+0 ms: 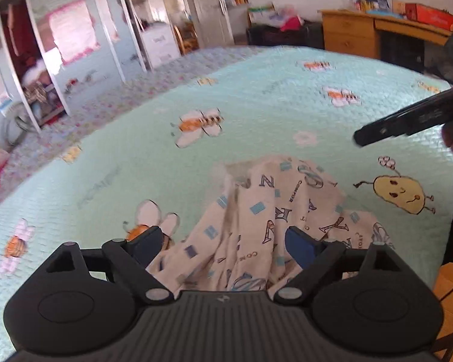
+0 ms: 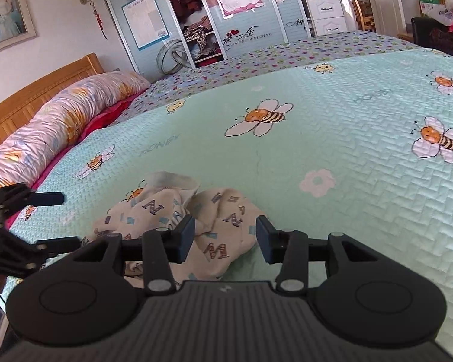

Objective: Fold clothes

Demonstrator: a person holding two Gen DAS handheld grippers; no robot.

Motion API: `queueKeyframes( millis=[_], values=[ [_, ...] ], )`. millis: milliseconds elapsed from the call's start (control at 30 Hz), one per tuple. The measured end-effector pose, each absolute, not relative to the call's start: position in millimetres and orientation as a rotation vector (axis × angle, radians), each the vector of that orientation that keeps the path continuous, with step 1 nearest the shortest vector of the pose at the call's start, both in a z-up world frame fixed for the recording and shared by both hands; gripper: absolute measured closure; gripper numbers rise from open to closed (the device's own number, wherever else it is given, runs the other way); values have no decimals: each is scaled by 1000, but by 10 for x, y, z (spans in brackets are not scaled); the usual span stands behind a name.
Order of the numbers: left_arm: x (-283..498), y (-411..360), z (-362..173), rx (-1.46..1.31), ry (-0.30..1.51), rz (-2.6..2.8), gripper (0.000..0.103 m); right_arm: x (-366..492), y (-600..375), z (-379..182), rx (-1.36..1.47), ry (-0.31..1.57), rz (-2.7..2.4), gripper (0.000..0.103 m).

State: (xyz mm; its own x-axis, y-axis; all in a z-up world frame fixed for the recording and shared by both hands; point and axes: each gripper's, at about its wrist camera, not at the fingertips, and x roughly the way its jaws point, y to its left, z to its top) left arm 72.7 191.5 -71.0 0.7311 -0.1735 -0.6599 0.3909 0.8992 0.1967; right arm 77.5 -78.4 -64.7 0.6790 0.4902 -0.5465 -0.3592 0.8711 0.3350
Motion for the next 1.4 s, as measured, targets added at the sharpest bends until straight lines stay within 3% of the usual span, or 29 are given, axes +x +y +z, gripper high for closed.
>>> queueKeyframes(
  millis=[133,167,200,233,300,667,867,1067,1167,1400],
  values=[
    [1080,1872,-997,327,787,-336,19,833,-936,-746,224,692,442,57],
    [1119,1856,-1050,333,808,-335,35,852,-962,-782,231,700,432,57],
    [1141,1837,-1097,340,826,-335,71,866,-980,-814,238,708,426,57],
    [1163,1818,-1144,348,844,-334,84,879,-997,-845,244,716,420,57],
    [1052,1820,-1094,347,809,-318,89,899,-1026,-899,256,730,410,57],
    [-598,2385,-245,104,538,-105,89,721,-793,-619,225,659,539,55],
    [-1057,2485,-578,5,615,-11,89,590,-293,-542,183,688,697,50],
    [-1269,2445,-777,-49,639,-7,87,632,207,-497,288,828,850,49],
    [-1302,2406,-842,-20,648,-16,86,716,491,-492,327,897,922,45],
    [-1346,2434,-933,-42,648,-11,84,990,981,-1032,438,1207,795,44]
  ],
)
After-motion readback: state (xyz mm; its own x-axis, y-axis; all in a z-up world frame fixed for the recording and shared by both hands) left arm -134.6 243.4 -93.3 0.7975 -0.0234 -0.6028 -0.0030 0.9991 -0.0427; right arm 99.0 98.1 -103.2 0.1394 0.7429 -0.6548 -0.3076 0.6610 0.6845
